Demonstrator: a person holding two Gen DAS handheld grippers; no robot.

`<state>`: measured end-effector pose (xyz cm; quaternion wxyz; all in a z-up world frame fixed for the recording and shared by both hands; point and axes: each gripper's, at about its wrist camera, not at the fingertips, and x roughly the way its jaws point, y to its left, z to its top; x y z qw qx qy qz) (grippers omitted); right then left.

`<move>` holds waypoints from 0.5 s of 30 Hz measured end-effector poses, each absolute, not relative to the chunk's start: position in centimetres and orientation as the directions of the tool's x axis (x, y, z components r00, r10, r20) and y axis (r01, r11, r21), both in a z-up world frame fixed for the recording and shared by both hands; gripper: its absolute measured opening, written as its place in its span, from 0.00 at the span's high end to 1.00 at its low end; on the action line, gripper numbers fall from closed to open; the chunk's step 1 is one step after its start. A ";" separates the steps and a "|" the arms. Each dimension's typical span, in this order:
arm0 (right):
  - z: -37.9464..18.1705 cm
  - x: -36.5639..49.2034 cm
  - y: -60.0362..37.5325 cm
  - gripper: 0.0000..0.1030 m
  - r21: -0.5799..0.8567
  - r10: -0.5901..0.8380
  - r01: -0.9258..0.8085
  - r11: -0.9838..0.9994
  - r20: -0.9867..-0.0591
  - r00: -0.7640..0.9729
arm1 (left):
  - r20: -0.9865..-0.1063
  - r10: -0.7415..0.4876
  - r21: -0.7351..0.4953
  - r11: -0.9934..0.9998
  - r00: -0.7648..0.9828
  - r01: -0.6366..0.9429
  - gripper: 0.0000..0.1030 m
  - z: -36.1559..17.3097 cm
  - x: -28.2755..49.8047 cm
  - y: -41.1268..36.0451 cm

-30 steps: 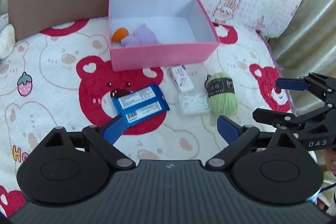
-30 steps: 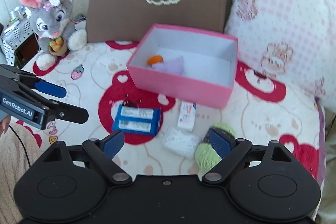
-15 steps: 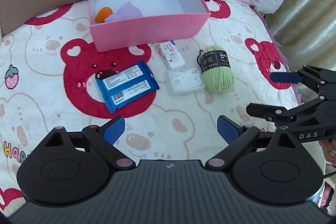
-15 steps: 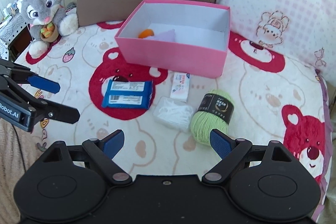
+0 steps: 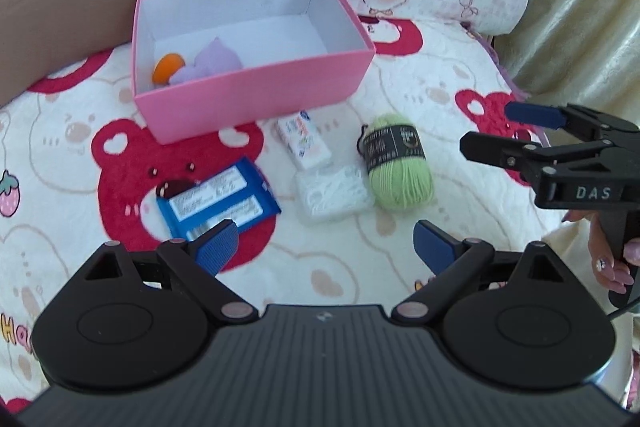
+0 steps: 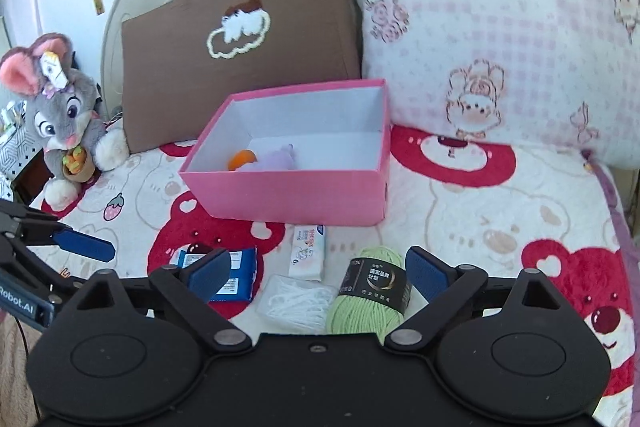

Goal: Organize objects
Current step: 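Lower the left tool onto the green yarn ball and close on it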

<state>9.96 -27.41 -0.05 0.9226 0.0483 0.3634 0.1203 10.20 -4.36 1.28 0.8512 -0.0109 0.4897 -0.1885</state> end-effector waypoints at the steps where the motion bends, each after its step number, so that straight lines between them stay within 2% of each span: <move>1: -0.3 10.6 -27.6 0.07 0.175 0.246 -0.173 0.969 -0.680 0.691 | -0.828 -0.333 -0.208 0.929 0.451 0.304 0.07 1.2 10.6 -4.6; 3: -1.0 11.9 -28.2 0.06 0.198 0.222 -0.114 0.974 -0.709 0.670 | -0.825 -0.350 -0.233 0.926 0.443 0.297 0.07 0.7 11.5 -5.2; 7: -3.0 14.2 -30.9 0.06 0.440 0.339 0.004 0.898 -0.697 0.632 | -0.822 -0.383 -0.283 0.917 0.423 0.281 0.07 -1.0 13.5 -6.3; 11: -5.2 14.8 -31.6 0.06 0.459 0.316 0.081 0.885 -0.719 0.619 | -0.819 -0.361 -0.281 0.930 0.446 0.237 0.07 -3.2 15.8 -6.5; 15: -8.7 14.8 -32.4 0.06 0.516 0.346 0.139 0.845 -0.726 0.594 | -0.792 -0.400 -0.322 0.916 0.462 0.240 0.07 -5.0 17.0 -6.6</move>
